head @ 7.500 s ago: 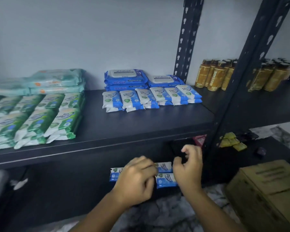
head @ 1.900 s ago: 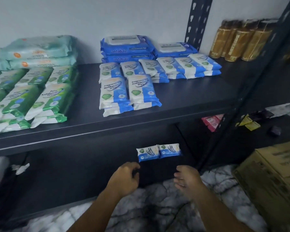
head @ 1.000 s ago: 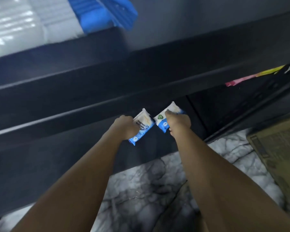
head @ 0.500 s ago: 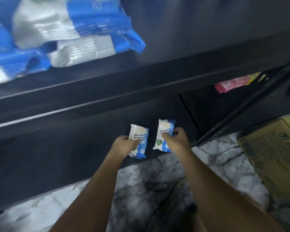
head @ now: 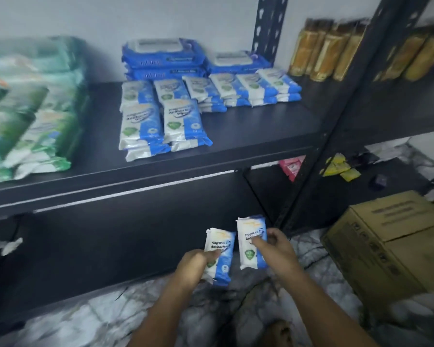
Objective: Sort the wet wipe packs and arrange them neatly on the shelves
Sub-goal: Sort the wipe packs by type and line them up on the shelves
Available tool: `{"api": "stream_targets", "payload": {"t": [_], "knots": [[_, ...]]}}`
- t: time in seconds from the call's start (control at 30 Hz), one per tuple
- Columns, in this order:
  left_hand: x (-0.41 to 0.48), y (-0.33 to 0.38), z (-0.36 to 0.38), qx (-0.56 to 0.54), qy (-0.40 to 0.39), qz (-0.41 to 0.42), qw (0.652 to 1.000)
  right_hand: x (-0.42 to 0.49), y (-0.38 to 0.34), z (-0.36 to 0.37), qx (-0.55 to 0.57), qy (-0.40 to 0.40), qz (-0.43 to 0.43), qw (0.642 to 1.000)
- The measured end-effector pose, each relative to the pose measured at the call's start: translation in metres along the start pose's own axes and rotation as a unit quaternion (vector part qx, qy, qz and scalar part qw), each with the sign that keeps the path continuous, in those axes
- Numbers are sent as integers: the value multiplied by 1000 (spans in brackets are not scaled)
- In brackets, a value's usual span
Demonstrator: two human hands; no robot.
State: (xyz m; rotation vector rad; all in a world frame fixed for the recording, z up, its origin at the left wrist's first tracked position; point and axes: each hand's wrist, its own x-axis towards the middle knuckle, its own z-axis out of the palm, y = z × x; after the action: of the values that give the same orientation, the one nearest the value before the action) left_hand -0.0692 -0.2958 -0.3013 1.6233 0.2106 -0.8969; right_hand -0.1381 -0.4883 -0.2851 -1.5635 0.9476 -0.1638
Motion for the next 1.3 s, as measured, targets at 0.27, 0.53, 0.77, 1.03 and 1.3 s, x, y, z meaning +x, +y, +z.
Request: {"api": "stream_targets", "payload": {"t": [0.27, 0.53, 0.77, 1.03, 1.3], "knots": [[-144, 69, 39, -73, -33, 171, 982, -78, -111, -65, 92, 12, -130, 987], [-168, 181, 66, 6, 114, 320, 941, -92, -229, -87, 144, 27, -217, 965], [-149, 238, 68, 123, 248, 315, 908, -52, -268, -67, 34, 55, -232, 970], [-147, 266, 68, 403, 302, 293, 813, -29, -268, -47, -99, 55, -223, 968], [-156, 274, 58, 556, 376, 313, 672, -18, -269, -34, -156, 91, -305, 935]]}}
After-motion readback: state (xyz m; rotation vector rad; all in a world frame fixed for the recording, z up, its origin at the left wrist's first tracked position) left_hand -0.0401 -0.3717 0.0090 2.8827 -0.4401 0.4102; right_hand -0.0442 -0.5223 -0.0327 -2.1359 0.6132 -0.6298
